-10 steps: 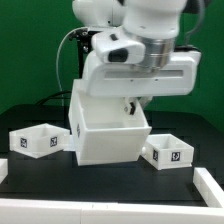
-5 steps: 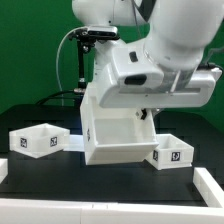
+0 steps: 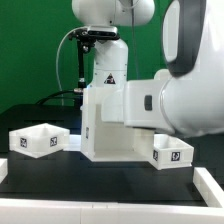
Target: Assemble drawer
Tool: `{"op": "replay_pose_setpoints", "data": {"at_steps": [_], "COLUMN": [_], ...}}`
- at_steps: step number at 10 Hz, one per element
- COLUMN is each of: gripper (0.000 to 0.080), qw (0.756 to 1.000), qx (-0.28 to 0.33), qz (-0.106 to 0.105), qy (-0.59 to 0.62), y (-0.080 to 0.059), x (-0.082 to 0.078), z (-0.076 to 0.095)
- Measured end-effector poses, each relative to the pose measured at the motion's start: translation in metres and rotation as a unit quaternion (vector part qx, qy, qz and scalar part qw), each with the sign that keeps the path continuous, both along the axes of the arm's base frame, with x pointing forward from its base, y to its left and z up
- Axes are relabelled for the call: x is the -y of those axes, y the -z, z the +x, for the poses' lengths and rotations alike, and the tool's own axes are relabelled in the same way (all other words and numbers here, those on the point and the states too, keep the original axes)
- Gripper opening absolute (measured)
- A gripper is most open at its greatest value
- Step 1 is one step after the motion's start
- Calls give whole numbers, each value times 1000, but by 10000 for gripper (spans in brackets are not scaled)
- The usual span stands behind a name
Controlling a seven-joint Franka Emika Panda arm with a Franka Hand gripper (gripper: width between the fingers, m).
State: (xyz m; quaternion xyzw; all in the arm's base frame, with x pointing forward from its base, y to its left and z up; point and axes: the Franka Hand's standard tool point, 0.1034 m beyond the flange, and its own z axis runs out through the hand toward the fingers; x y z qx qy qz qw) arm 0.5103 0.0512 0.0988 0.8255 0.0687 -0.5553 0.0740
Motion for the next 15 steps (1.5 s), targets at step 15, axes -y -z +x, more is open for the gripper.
{"op": "replay_pose_setpoints", "data": {"at_steps": [15], "gripper": [31], "qw": [997], "qx": [-72], "qz": [-30], "qy": [27], "y": [43], "x": [23], "z": [-34]}}
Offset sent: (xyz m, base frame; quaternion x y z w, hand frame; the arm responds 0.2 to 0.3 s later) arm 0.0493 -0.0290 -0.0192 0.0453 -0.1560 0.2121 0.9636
